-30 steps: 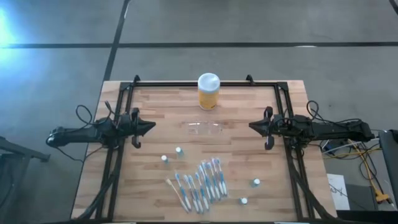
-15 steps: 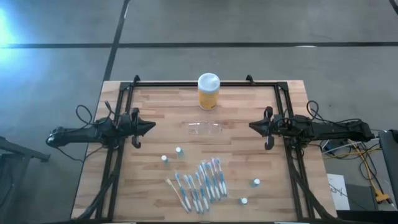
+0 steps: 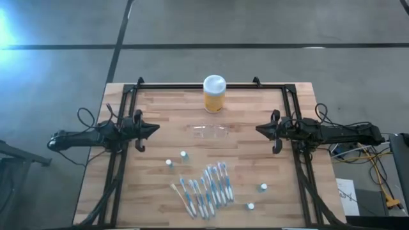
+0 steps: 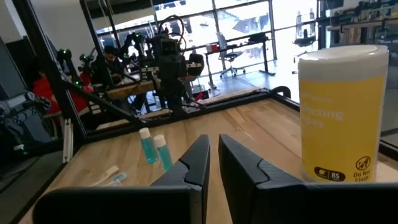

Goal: Pick & Place toothbrushing station
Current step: Put the blue mouthwash bottle into the transparent organizer

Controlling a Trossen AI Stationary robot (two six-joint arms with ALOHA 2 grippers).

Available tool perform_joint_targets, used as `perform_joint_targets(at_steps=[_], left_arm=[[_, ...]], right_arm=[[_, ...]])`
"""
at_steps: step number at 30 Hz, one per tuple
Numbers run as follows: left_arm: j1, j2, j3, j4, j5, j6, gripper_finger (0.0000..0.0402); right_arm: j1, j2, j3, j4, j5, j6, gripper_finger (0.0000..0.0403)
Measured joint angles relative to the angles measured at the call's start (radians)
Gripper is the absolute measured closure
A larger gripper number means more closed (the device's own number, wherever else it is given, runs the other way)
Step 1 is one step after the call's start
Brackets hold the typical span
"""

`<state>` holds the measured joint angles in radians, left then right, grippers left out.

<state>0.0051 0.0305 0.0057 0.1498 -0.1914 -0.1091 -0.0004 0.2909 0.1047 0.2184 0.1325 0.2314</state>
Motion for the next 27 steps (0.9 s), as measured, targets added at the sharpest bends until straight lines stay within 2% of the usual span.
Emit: perform_joint_targets(at_steps=[7, 13, 17, 23, 27], left_arm=[[0.000, 0.009, 0.010, 0.076, -0.054, -0.023, 0.0390], [-0.001, 0.124, 0.224, 0.010, -0.061, 0.010, 0.0391], [-0.001, 0.278, 0.436, -0.205, -0.061, -0.019, 0.0392], [-0.003, 0.570, 0.758, -0.665, -0.060, 0.003, 0.0392], [-0.012, 0.752, 0.895, -0.795, -0.056, 0.003, 0.0392]], right_arm=[[0.000, 0.000, 0.000, -0.002, 0.000, -0.025, 0.0369], [-0.001, 0.000, 0.000, 0.005, 0.001, -0.140, 0.0369], [-0.001, 0.000, 0.000, 0.006, 0.002, -0.177, 0.0369], [-0.001, 0.000, 0.000, 0.029, 0.002, -0.204, 0.0369], [-0.001, 0.001, 0.000, 0.025, 0.002, -0.209, 0.0369]])
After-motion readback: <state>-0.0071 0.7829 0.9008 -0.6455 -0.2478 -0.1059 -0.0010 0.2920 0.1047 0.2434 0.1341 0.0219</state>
